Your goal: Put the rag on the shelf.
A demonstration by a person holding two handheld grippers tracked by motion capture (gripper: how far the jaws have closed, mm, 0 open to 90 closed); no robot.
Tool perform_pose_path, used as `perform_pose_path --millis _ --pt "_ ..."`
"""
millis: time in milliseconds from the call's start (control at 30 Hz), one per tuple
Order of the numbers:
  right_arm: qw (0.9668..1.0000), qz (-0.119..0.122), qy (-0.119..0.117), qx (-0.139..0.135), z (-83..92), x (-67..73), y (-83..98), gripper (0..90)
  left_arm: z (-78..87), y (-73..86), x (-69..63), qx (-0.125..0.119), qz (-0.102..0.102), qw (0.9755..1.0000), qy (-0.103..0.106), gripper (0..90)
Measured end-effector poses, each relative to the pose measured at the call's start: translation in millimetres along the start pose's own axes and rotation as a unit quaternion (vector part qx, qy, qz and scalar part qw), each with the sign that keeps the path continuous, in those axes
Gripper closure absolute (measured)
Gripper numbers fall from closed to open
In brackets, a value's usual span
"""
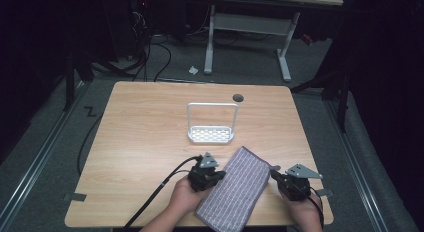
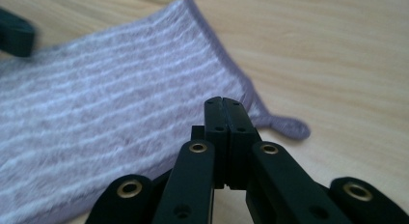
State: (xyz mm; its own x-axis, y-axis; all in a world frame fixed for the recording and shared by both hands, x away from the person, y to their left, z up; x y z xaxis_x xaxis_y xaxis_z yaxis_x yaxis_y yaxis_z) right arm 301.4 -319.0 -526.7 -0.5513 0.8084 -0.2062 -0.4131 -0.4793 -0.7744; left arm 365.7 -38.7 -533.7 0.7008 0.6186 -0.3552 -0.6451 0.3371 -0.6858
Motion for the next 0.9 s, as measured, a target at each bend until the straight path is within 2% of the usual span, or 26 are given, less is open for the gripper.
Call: perform_pose_path --millis 33,133,200,267,300,333,400,433,467,500,533,567,600,633,733,833,900 --pt "0.9998 0.0 -0.016 0.009 -2.7 4.1 4.1 90.0 -7.8 1.4 1.7 0.014 0.0 0.9999 -0.003 90.0" --pt "0.9991 0.013 -0.032 0.026 -11.7 14.1 3.8 90.0 -1.0 9.8 1.8 0.014 0.0 0.9999 0.002 90.0" --pt "0.9986 0.022 -0.04 0.026 -19.1 18.4 -1.1 90.0 3.1 13.8 1.3 0.016 -0.002 0.9999 0.002 90.0" --pt "0.998 0.023 -0.051 0.028 -27.3 23.6 -8.7 90.0 20.9 29.6 1.3 0.023 -0.015 0.9996 -0.002 90.0" --pt "0.998 0.023 -0.051 0.028 -27.3 23.6 -8.7 90.0 20.9 29.6 1.3 0.023 -0.015 0.9996 -0.002 90.0" --pt "0.9976 0.031 -0.056 0.029 -31.9 27.8 -12.4 90.0 28.1 36.0 2.5 0.023 -0.017 0.9996 -0.004 90.0" --pt "0.9963 0.048 -0.066 0.027 -40.9 37.9 -21.5 90.0 42.0 48.1 5.3 0.024 -0.005 0.9997 -0.002 90.0" --pt "0.9949 0.062 -0.077 0.024 -51.0 49.7 -32.1 90.0 55.6 58.8 8.4 0.025 -0.004 0.9997 -0.005 90.0" --pt "0.9942 0.069 -0.08 0.021 -56.3 56.4 -37.3 90.0 61.9 64.1 10.6 0.026 0.001 0.9997 -0.004 90.0" --pt "0.9942 0.069 -0.08 0.021 -56.3 56.4 -37.3 90.0 61.9 64.1 10.6 0.026 0.001 0.9997 -0.004 90.0" --pt "0.9927 0.082 -0.088 0.016 -65.5 68.8 -46.6 90.0 71.8 75.3 13.7 0.021 0.021 0.9995 0.01 90.0" --pt "0.9927 0.082 -0.088 0.016 -65.5 68.8 -46.6 90.0 71.8 75.3 13.7 0.021 0.021 0.9995 0.01 90.0" --pt "0.9921 0.086 -0.091 0.011 -69.2 74.3 -50.0 90.0 75.3 79.9 13.9 0.02 0.031 0.9992 0.017 90.0" --pt "0.9911 0.094 -0.095 0.007 -72.8 83.6 -54.1 90.0 80.3 85.4 12.7 0.021 0.033 0.999 0.02 90.0" --pt "0.9893 0.112 -0.093 0.007 -71.4 90.0 -54.8 90.0 81.9 87.1 13.6 0.022 0.035 0.9989 0.024 89.9" --pt "0.9891 0.111 -0.097 0.008 -68.5 90.0 -53.2 90.0 81.6 86.4 14.9 0.024 0.039 0.9985 0.029 89.7" --pt "0.9892 0.113 -0.093 0.008 -62.0 91.5 -48.3 90.0 81.6 86.0 15.6 0.026 0.038 0.9983 0.036 86.5"
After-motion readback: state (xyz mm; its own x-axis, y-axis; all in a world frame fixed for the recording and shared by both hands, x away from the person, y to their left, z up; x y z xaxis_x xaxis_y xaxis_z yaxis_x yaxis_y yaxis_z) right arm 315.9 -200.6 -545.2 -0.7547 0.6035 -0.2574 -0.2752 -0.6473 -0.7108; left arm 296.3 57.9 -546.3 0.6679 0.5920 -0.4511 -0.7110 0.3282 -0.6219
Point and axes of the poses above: each handheld gripper's, and its own axes: z roughly backward along the jaws, y roughly out of its underside, x roughly to its left, the point moved 1 cm from there along -z, roughly forward along the jaws, and after that the axes turned 15 degrees about z, right-handed, at the moved point
